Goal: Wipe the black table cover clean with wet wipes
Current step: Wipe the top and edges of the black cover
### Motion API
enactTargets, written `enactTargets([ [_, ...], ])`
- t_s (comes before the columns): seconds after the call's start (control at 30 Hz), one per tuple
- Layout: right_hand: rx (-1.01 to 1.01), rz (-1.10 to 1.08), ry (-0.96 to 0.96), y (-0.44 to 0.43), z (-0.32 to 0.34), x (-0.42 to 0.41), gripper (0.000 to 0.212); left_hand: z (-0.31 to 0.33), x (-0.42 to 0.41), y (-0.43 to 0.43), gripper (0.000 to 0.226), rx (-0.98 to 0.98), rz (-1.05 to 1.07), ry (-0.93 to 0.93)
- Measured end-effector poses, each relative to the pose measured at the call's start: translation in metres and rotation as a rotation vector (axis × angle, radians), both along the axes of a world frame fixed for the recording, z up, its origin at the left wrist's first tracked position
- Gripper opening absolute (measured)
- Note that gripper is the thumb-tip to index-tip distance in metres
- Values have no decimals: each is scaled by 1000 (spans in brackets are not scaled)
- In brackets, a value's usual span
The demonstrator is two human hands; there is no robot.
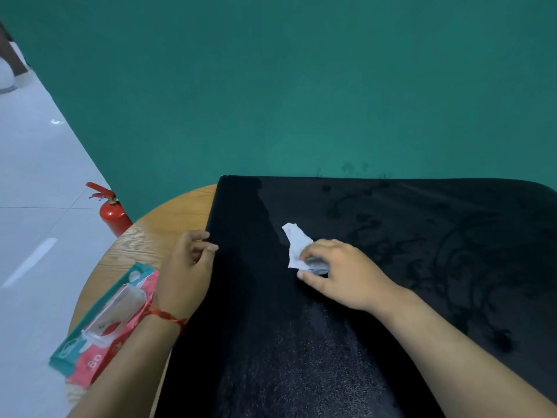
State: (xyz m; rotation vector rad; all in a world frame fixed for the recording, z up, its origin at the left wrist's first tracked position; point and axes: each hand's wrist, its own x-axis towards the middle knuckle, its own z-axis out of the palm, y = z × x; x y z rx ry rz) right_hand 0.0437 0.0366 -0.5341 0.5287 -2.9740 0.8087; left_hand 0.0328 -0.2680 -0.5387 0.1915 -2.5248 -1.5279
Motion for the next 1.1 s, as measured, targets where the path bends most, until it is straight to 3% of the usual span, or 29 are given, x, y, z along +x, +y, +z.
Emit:
enactTargets([
  [0.17, -239, -297, 267, -11, 23, -16, 16, -6, -16, -19, 17, 158, -43, 14],
  [0.33, 70, -261, 53, -49, -3, -35, 19, -20, -33, -27, 16, 280, 51, 39],
  [0.5, -184, -407, -38, -49, -20, -46, 21, -6, -54, -13, 15, 7, -160, 22],
  [0.57, -217, -402, -44, -52, -22, -54, 21, 1, -65, -3, 14, -69, -276, 7],
  [0.77, -201, -343, -20, -54, -20, -75, 13, -6, -83, 11, 15, 30, -377, -22],
  [0.87, -215, -351, 110, -43, -12, -66, 12, -13, -87, 4, 15, 58, -415, -36],
  [0.93, -129, -318, 154, -36, -8, -61, 19, -14, -90, 3, 15, 64, -417, -37],
  [1.03, 33, -151, 10, -38, -9, -54, 34, -15, -92, 2, 18, 170, -392, -34],
  [1.1, 48, -126, 35, -36, -16, -49, 34, -15, -93, -2, 18, 221, -380, -30],
])
